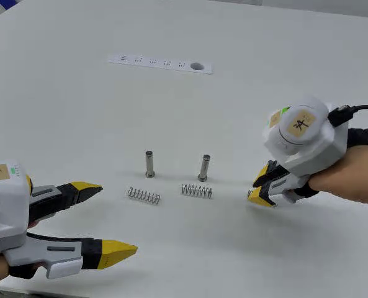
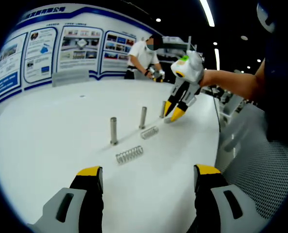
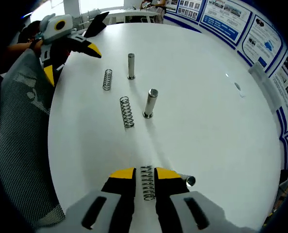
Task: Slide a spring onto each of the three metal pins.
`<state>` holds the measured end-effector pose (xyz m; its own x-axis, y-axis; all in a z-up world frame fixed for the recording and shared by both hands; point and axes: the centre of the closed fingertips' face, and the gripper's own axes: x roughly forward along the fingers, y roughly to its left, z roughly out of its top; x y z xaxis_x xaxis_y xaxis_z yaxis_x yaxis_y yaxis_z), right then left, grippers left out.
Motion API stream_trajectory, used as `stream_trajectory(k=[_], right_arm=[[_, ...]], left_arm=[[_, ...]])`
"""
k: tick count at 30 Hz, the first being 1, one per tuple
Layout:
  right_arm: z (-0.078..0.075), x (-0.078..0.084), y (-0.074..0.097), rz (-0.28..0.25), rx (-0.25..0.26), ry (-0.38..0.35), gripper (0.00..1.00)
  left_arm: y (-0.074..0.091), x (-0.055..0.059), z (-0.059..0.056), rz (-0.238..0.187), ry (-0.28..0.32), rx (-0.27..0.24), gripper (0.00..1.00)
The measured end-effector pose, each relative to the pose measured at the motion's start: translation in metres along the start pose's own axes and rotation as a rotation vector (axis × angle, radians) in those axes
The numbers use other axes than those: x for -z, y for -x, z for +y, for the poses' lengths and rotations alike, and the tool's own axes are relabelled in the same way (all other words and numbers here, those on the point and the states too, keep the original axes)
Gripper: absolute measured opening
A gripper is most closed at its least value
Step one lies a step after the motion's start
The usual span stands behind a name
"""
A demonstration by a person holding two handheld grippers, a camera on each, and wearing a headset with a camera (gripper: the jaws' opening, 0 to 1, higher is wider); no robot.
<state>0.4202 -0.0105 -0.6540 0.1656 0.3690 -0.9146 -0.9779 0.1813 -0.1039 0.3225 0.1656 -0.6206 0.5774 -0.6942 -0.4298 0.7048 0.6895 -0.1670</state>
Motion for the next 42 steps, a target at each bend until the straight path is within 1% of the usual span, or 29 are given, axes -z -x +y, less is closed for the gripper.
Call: stream_trajectory(k=[1, 4, 13, 21, 25, 27, 30, 33, 35, 42], right_arm=[[0.002, 0.001, -0.001, 0.018, -0.012, 0.012, 0.16], [0.002, 0.002, -0.005, 0.037, -0.032, 0.029, 0.16], [0.003, 0.006, -0.013, 0.093, -0.066, 0.071, 0.14], [0.006, 0.006, -0.013, 0.095, -0.099, 0.058, 0.12], [0.008, 0.006, -0.011, 0.093, -0.094, 0.063, 0.12], [0.007, 0.004, -0.009, 0.079, -0.087, 0.048, 0.12], [0.005, -0.001, 0.0, 0.042, -0.059, 0.03, 0.12], [0.007, -0.007, 0.01, -0.016, -0.049, -0.007, 0.12], [0.003, -0.006, 0.014, -0.039, -0.037, -0.024, 0.12], [0.004, -0.005, 0.029, -0.104, 0.004, -0.076, 0.12]], left_arm=[[0.0, 0.0, 0.0, -0.001, 0.0, 0.0, 0.78], [0.0, 0.0, 0.0, -0.003, 0.002, 0.0, 0.78], [0.0, -0.001, 0.0, -0.009, 0.005, 0.002, 0.78], [0.0, -0.002, 0.001, -0.017, 0.012, 0.0, 0.77], [0.0, -0.002, 0.001, -0.018, 0.013, -0.002, 0.77], [0.001, -0.002, 0.001, -0.018, 0.013, -0.002, 0.77], [0.001, -0.002, 0.001, -0.017, 0.014, -0.002, 0.77], [0.0, -0.002, 0.0, -0.013, 0.012, 0.002, 0.77], [0.0, -0.001, 0.0, -0.01, 0.009, 0.003, 0.77], [-0.001, -0.001, -0.001, -0.005, 0.004, 0.007, 0.77]])
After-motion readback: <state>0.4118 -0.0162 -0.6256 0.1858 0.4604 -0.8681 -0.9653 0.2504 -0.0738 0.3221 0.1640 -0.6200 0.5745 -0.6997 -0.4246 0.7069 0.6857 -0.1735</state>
